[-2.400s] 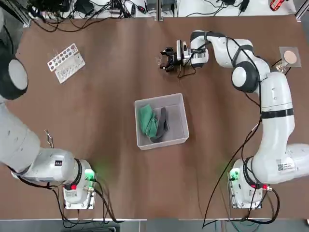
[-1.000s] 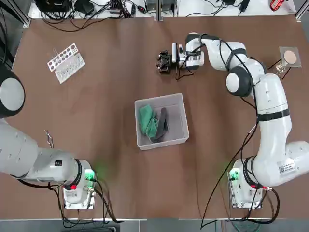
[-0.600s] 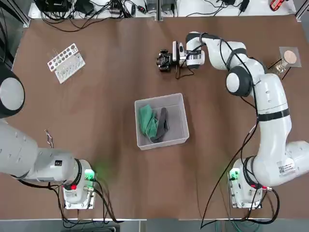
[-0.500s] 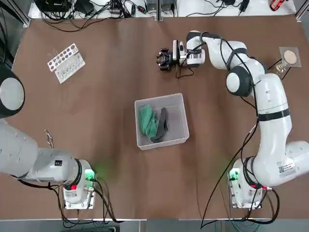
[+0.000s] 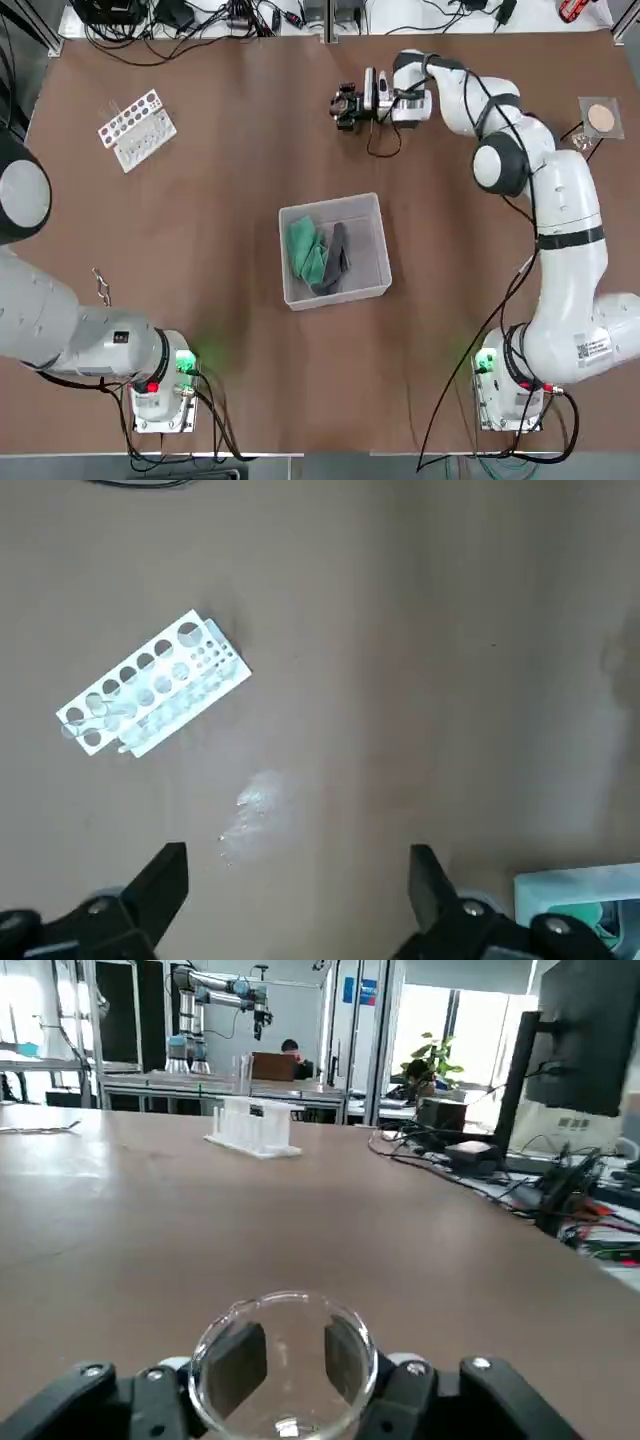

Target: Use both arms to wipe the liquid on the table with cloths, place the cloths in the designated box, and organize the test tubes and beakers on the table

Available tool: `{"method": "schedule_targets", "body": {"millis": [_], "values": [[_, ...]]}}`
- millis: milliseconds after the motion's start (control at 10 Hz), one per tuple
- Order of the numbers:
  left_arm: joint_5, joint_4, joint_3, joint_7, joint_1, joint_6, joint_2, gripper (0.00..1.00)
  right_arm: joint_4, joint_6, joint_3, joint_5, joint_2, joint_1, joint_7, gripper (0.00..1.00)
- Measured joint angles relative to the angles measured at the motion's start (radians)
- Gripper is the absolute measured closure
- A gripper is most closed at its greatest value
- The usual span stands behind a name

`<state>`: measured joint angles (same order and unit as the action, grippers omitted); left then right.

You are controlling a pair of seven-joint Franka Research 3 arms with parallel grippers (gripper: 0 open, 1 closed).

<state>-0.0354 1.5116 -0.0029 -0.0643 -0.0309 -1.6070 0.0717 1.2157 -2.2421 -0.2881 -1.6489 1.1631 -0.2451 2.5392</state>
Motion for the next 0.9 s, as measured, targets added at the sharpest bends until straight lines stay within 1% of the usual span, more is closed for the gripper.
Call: {"method": "schedule_targets", "body": {"millis": [200,400,600,900], "values": [[0.0,-0.001,0.0,0.0,0.0,0.0,0.0,0.02,0.002,-0.001,0.055,0.013,-0.038,0.009,-0.001,0.63],[0.0,-0.001,0.0,0.0,0.0,0.0,0.0,0.02,0.016,-0.01,0.093,0.068,-0.08,0.044,-0.009,0.63],[0.0,-0.002,0.0,0.0,0.001,0.0,0.0,0.02,0.043,-0.013,0.105,0.16,-0.125,0.12,-0.028,0.62],[0.0,-0.002,0.0,0.0,0.001,0.0,0.002,0.02,0.074,0.006,0.113,0.33,-0.218,0.265,-0.072,0.61]]}}
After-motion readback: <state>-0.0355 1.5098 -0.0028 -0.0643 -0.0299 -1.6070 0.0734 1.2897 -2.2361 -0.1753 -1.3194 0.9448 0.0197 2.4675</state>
